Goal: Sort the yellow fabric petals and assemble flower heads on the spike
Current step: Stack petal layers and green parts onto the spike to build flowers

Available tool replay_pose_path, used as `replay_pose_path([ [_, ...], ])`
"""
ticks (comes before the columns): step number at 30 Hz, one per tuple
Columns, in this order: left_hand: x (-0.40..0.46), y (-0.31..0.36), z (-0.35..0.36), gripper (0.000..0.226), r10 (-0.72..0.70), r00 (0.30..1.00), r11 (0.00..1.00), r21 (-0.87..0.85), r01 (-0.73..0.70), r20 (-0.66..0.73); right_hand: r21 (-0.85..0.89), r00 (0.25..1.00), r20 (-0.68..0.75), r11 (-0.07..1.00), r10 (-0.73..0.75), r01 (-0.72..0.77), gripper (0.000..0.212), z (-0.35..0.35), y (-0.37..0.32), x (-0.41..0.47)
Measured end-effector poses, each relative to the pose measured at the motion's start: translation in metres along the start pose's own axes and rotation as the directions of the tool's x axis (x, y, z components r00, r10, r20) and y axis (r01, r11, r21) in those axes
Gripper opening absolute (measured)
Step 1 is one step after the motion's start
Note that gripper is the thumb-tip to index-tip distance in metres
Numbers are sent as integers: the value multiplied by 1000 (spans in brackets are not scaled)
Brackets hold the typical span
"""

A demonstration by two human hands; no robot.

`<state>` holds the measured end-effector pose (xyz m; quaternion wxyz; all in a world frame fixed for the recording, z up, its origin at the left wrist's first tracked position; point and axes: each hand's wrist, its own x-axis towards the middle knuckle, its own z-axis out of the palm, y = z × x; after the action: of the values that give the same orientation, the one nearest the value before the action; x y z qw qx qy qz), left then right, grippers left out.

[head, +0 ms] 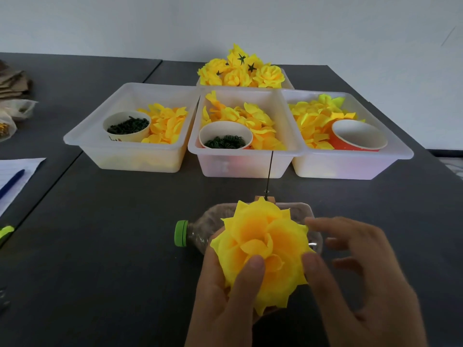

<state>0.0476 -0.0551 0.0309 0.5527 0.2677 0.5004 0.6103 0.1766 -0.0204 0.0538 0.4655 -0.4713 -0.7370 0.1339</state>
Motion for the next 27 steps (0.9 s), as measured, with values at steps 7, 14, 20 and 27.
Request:
replay_pose_path([
  [7,-8,0,-1,80,40,998,999,0,-40,39,-33,995,-39,995,-92,90,15,5,-3,-3],
  [14,-13,0,4,79,89,995,992,81,-92,35,-31,995,-81,998,-49,47,10,6,-3,-7],
  [20,-14,2,5,82,112,993,991,73,-115,41,341,945,-78,900,316,-273,22,7,5,-8],
  [27,-12,1,5,84,78,997,996,38,-79,29,394,946,31,866,322,-308,37,5,7,-11],
])
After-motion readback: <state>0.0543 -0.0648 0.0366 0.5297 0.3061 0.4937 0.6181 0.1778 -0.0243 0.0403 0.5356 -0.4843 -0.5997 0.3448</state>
